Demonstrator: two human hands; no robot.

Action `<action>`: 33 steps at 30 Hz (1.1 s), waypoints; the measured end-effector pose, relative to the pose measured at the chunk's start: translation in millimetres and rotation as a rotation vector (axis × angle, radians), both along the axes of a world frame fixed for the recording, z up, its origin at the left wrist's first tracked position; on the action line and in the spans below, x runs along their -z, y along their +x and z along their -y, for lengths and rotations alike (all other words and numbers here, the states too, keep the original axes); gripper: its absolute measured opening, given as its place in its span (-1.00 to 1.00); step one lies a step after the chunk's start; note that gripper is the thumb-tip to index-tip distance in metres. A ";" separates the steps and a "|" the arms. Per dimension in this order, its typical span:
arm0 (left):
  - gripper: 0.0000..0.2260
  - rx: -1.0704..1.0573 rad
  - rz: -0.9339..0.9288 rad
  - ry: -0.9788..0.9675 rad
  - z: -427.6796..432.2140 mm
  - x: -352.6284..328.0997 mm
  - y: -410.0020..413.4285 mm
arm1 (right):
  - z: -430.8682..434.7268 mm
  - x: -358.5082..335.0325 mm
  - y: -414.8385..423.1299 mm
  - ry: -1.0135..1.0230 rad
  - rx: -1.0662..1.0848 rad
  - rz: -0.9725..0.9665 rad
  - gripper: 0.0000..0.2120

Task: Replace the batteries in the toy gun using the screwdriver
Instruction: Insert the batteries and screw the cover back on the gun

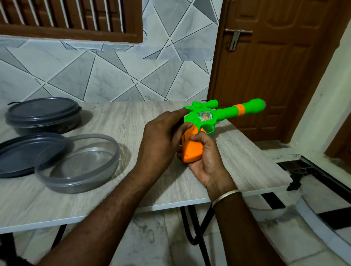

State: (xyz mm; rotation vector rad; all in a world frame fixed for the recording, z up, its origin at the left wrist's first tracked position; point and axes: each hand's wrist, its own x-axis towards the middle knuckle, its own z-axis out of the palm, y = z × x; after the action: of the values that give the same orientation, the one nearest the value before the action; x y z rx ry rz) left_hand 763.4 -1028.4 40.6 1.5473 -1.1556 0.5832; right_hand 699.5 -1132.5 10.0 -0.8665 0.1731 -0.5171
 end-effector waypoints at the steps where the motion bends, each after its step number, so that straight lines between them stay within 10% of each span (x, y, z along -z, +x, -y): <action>1: -0.72 0.000 -0.006 0.007 0.1 -0.4 0.4 | -0.6 -0.4 -0.7 -0.004 0.002 -0.009 -0.77; 33: -0.83 0.058 -0.029 0.051 -5.5 -4.8 -1.3 | -5.1 -4.9 -3.8 -0.002 0.026 -0.052 -0.80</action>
State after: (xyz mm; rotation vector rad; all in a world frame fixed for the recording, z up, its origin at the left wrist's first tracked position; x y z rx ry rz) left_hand 762.1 -1022.9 45.4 1.5556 -1.1975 0.4947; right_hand 695.7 -1127.3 15.0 -0.8812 0.2319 -0.5189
